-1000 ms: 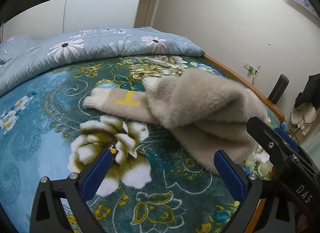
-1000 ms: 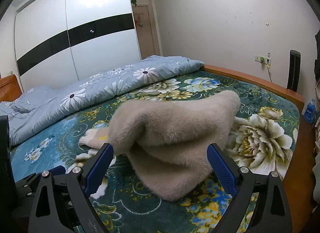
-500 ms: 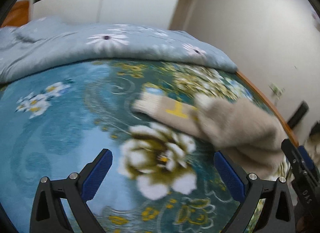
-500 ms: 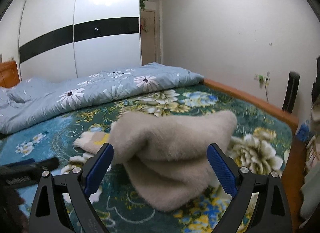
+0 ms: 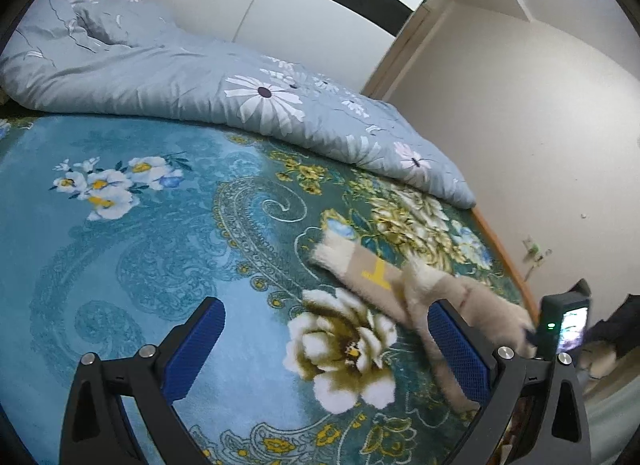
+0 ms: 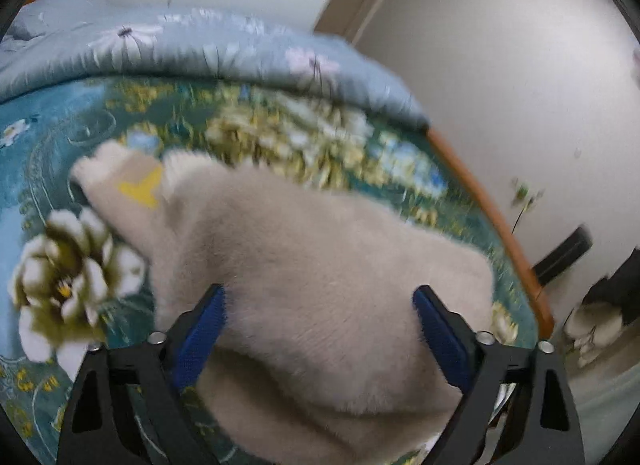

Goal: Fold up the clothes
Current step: 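Grasp the sweater with the right gripper and lift it off the bed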

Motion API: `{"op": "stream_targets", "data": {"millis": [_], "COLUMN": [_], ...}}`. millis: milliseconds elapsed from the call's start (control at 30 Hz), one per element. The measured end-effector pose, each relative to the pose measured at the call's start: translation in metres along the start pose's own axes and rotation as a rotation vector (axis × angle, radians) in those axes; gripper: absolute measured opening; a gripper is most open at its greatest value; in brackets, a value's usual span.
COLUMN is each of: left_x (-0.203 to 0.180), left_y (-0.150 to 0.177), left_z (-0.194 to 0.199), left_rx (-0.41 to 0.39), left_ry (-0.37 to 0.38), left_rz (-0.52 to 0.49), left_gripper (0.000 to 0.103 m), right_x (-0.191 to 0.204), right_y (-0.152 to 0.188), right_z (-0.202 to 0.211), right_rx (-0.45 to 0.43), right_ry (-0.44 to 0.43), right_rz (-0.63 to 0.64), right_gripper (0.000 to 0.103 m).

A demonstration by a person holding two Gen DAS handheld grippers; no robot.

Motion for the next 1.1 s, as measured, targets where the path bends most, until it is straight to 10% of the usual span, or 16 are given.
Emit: {"op": "stream_targets", "data": {"millis": [100, 300, 633, 833, 1100], "left_x": [0.005, 0.013, 0.051, 0.103, 0.161], "left_y": [-0.002, -0.005, -0.025, -0.043, -0.047], "left_z": [0.006, 0.01, 0.035, 0.09, 0.142], "left_rx": [-0.006, 0.012, -0.042, -0.223, -0.361], "left_ry": [0.039, 0.102, 0.138, 0.068, -0.01], "left_rz": [0.023, 0.068, 0.188, 0.301, 0.412], "left_gripper": [0.103, 0.103, 0.103, 0.103, 0.103], "right_x": [-0.012, -0.033, 0.011, 0.066, 0.097], "right_y": [0.006, 0.009, -0.062, -0.13, -0.159], "right_z": [0.009, 0.031, 0.132, 0.186, 0.222], "right_rx": [-0.018, -0.045, -0.276, -0.369, -0.518], "right_ry": [-0.101, -0.322, -0.763, -1.044, -1.214], "right_rz": [-0.088, -0.322, -0.317, -0.271, -0.254], "right_gripper": [0.05, 0.033, 0.029, 0.029, 0.029]}}
Point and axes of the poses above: each gripper's, at about its wrist camera, not at the fingertips, and z roughly against the way its jaws point, x to its left, y to its underside, the point moved 1 cm from there along -z, roughly the way its jaws point, and after that the axes turned 7 degrees about z, right-handed, at the moved point
